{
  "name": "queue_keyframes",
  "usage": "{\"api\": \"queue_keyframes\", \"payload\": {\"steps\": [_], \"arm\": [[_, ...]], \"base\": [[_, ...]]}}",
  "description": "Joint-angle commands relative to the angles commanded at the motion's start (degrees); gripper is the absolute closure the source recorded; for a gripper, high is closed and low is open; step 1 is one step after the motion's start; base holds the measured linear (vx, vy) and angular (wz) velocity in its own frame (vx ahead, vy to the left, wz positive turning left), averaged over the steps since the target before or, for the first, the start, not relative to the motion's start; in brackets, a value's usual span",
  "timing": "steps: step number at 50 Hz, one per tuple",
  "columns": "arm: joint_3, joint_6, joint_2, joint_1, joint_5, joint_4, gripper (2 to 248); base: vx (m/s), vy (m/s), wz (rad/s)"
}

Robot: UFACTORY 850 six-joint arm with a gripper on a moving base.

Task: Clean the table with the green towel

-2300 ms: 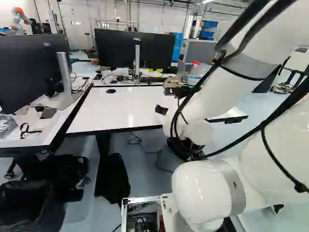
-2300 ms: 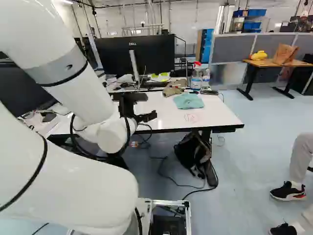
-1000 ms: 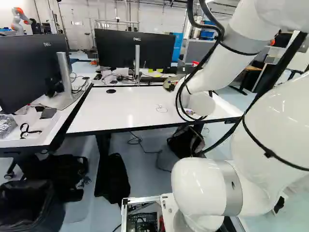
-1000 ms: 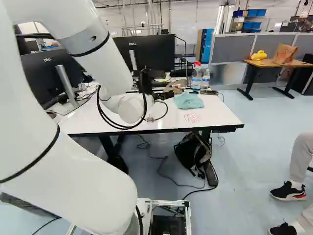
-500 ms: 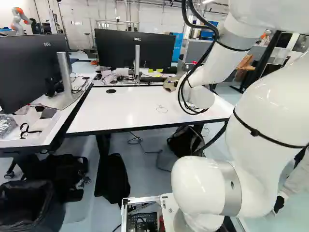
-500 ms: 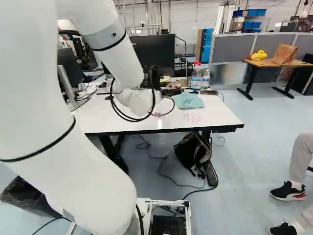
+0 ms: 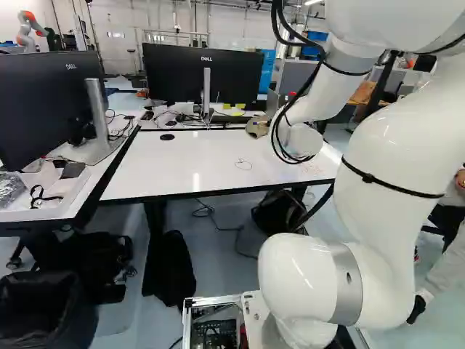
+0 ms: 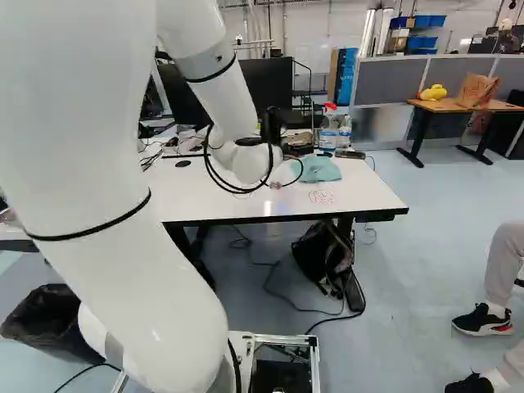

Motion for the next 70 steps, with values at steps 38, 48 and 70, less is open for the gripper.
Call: {"api": "queue_keyframes", "payload": {"steps": [38, 48, 70], "arm": [[-12.56, 0.0, -11.04, -2.64, -5.23, 0.45, 3], [-16.02, 0.0, -13.91, -2.9, -7.97, 0.93, 3], [-23.94, 0.0, -20.24, -3.26, -14.55, 2.17, 3]], "base": [[0.0, 0.0, 0.0], [0.0, 0.0, 0.0], [0.0, 0.0, 0.0]]}}
